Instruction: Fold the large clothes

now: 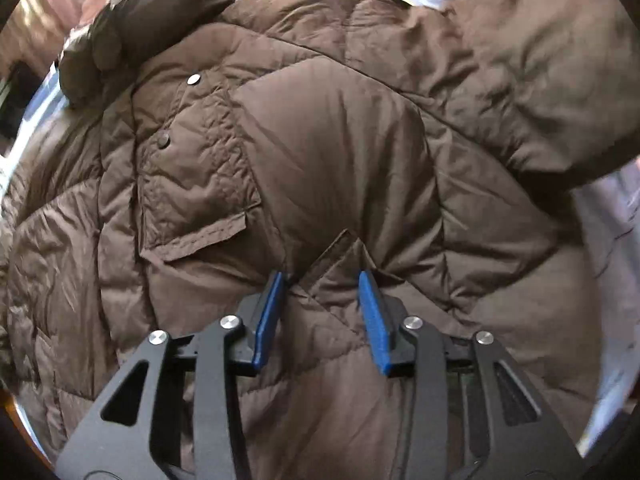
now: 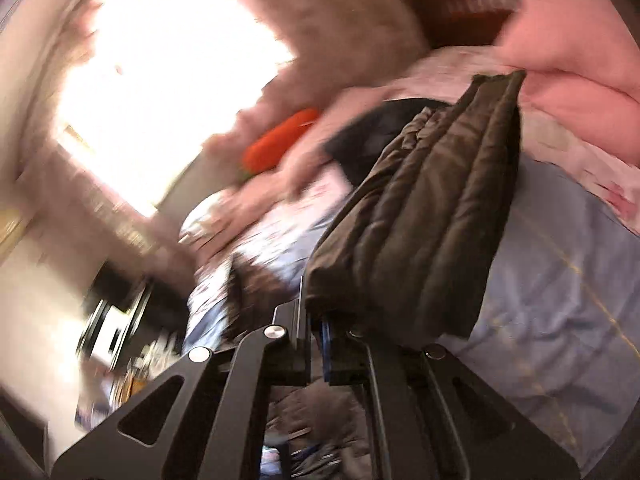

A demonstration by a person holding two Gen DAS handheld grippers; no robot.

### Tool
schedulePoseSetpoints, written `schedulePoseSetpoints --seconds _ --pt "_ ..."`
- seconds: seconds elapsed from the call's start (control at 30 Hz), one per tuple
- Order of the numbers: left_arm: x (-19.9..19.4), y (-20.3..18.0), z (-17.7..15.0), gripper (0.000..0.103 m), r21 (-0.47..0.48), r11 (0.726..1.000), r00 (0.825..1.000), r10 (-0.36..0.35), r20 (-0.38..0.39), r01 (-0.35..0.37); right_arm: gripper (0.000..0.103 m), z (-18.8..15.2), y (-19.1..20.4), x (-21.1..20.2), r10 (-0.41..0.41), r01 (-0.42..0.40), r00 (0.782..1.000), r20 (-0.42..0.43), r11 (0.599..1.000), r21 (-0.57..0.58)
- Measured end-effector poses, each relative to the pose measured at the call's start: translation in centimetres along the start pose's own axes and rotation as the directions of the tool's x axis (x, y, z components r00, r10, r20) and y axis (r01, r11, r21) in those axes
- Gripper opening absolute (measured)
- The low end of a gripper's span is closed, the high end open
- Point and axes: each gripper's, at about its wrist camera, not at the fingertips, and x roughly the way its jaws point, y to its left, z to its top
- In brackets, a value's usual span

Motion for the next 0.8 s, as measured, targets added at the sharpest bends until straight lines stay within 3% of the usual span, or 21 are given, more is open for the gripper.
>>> schedulePoseSetpoints --seconds 0.1,0.2,0.23,0.3,0.33,0.4,0.43,0.47,0.5,0.53,0.57,0.6,0.67,0.73,0.8 --pt "-0.5 -0.6 0.0 0.040 0.034 0.999 1.000 0.005 0.003 -0.005 0.004 -1.1 4.8 1.0 0.091 -0.095 0.995 -0.044 0.990 -0.101" --pt "-3.0 2.3 0.2 0.042 -0.077 0.997 1.000 0.014 0.002 -0.014 0.004 -3.2 8.4 2.6 0.141 -0.161 0.983 -0.120 0.972 -0.173" --pt "-4.5 4.7 0.2 0.052 -0.156 0.986 0.998 0.062 0.005 -0.060 0.004 -4.3 9.4 3.6 0.161 -0.190 0.974 -0.158 0.964 -0.186" --pt "-7.0 8.8 -0.1 0.059 -0.284 0.952 0.993 0.122 0.006 -0.115 0.004 -6.6 11.0 6.3 0.187 -0.240 0.951 -0.247 0.949 -0.206" --pt "-9.0 12.0 -0.3 0.059 -0.374 0.918 0.988 0.153 0.026 -0.132 0.004 -7.6 11.5 7.2 0.190 -0.253 0.942 -0.277 0.943 -0.216" --pt "-12.8 16.9 -0.8 0.059 -0.489 0.860 0.974 0.213 0.081 -0.147 0.006 -11.7 13.8 10.4 0.164 -0.285 0.904 -0.394 0.920 -0.270" --pt "-13.9 18.3 -0.9 0.059 -0.515 0.844 0.966 0.236 0.103 -0.152 0.007 -13.3 14.7 11.4 0.146 -0.291 0.890 -0.431 0.910 -0.294" --pt "-15.5 19.8 -1.3 0.059 -0.539 0.828 0.957 0.261 0.125 -0.156 0.009 -16.2 15.8 13.3 0.102 -0.302 0.860 -0.501 0.891 -0.338" --pt "-16.9 21.3 -1.8 0.059 -0.558 0.814 0.947 0.287 0.143 -0.163 0.018 -17.8 16.1 14.5 0.076 -0.309 0.837 -0.542 0.883 -0.353" --pt "-18.3 22.3 -2.4 0.063 -0.578 0.797 0.933 0.322 0.163 -0.174 0.025 -20.4 16.4 16.2 0.042 -0.319 0.794 -0.607 0.878 -0.356" --pt "-18.8 23.1 -2.8 0.066 -0.584 0.792 0.927 0.333 0.171 -0.177 0.045 -22.5 16.3 17.4 0.012 -0.313 0.760 -0.650 0.883 -0.349" --pt "-19.3 23.5 -3.2 0.070 -0.587 0.789 0.923 0.342 0.178 -0.180 0.063 -23.8 16.3 18.2 -0.019 -0.296 0.745 -0.667 0.887 -0.356" --pt "-19.7 24.1 -3.6 0.071 -0.580 0.794 0.923 0.341 0.175 -0.183 0.066 -25.4 16.3 19.2 -0.074 -0.264 0.745 -0.663 0.880 -0.396" --pt "-18.7 25.0 -4.0 0.070 -0.566 0.804 0.928 0.332 0.168 -0.185 0.066 -25.2 16.6 19.4 -0.088 -0.249 0.764 -0.639 0.874 -0.418" --pt "-17.4 25.4 -4.3 0.067 -0.545 0.820 0.937 0.307 0.166 -0.172 0.066 -23.3 15.6 19.3 -0.050 -0.217 0.793 -0.607 0.908 -0.358"
